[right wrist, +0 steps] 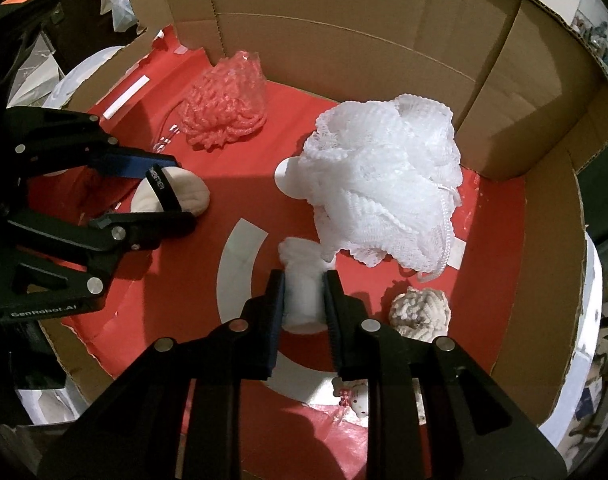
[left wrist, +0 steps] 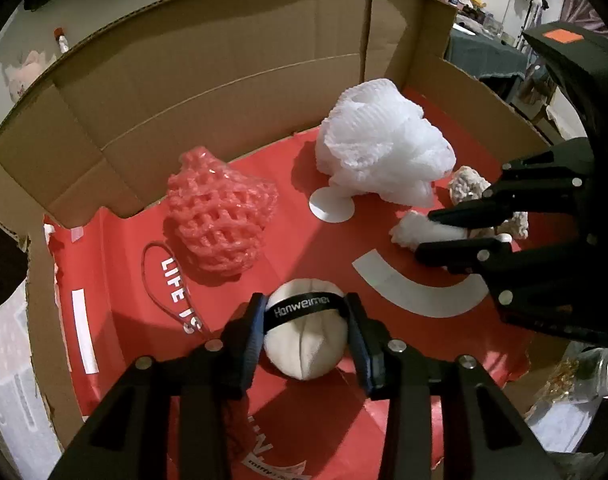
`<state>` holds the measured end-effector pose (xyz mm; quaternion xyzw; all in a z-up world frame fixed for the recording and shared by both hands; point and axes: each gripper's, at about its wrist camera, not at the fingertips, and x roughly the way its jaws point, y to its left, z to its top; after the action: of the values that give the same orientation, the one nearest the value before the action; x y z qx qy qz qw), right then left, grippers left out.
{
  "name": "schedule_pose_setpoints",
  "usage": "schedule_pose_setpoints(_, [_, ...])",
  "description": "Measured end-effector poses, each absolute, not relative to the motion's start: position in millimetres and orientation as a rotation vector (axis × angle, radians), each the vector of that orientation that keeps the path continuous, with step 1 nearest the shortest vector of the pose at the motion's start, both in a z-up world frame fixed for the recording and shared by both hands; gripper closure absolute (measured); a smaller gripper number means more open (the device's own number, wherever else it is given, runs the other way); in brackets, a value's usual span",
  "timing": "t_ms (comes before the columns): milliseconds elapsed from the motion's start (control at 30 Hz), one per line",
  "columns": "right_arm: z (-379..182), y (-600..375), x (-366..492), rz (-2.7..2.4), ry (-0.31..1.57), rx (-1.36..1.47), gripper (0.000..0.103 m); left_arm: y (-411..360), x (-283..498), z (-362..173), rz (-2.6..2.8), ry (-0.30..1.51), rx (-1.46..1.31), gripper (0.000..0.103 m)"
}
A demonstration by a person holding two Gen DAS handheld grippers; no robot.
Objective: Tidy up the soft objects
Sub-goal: 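Lower both items into the box and open both tools to release, then withdraw both tools from the box back toward the remaining items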
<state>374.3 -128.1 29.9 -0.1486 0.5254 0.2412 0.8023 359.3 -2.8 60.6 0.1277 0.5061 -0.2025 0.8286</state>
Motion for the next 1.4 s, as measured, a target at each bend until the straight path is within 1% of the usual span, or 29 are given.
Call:
schedule_pose_setpoints(233, [30.4, -128.6, 373.3, 0.52, 1.125, -0.322, 0.083, -2.6, 358.5, 58.7, -0.432, 1.078, 0.268, 0.057])
schedule_pose_setpoints(333, [29.6, -125.8, 374.0, 0.52, 1.125, -0.322, 0.081, -1.3, 358.1, 58.8, -0.429, 1.079, 0.267, 0.055])
schedule_pose_setpoints(433, [28.8, -124.9, 374.2, 0.516, 1.126, -0.327, 0.07, -0.4, 357.9, 59.5, -0.431, 1.077, 0.263, 0.053])
schedule_pose_setpoints(500, [30.2, -124.7, 372.2, 0.514, 1.112, -0.331, 0.04, 0.4, 357.2, 59.9, -0.434, 1.074, 0.261, 0.052])
schedule_pose_setpoints(633, [36.2, -123.8, 368.4, 0.513, 1.079, -0.342, 0.04, 1.5, 354.6, 64.8, -0.435, 1.057, 0.255, 0.047])
schedule_pose_setpoints(733, [37.9, -124.9, 366.7, 0.497, 1.072, -0.35, 0.04, 3.4, 349.6, 72.2, -0.431, 1.036, 0.249, 0.041])
schedule_pose_setpoints(800, [41.0, -126.5, 363.3, 0.489, 1.064, -0.352, 0.04, 5.4, 345.3, 77.3, -0.429, 1.016, 0.242, 0.034])
schedule_pose_setpoints(900, [49.6, -130.6, 356.1, 0.484, 1.043, -0.342, 0.04, 8.9, 334.8, 89.3, -0.425, 0.978, 0.225, 0.026])
schedule_pose_setpoints(1000, [64.2, -138.3, 345.9, 0.474, 1.012, -0.316, 0.035, 13.5, 321.9, 103.5, -0.425, 0.938, 0.191, 0.021])
schedule_pose_setpoints(1133, [90.9, -149.0, 324.3, 0.465, 0.951, -0.273, 0.033, 20.5, 298.2, 126.9, -0.427, 0.862, 0.13, 0.015])
schedule_pose_setpoints(1200, [104.1, -156.6, 314.0, 0.466, 0.919, -0.245, 0.028, 21.0, 284.3, 140.0, -0.415, 0.817, 0.102, 0.008])
schedule_pose_setpoints(1333, [131.8, -159.0, 280.6, 0.471, 0.842, -0.213, 0.027, 22.8, 249.9, 164.5, -0.407, 0.73, 0.046, 0.003])
schedule_pose_setpoints(1400, [143.2, -163.4, 263.1, 0.466, 0.801, -0.202, 0.024, 23.7, 232.6, 172.0, -0.398, 0.688, 0.04, 0.001])
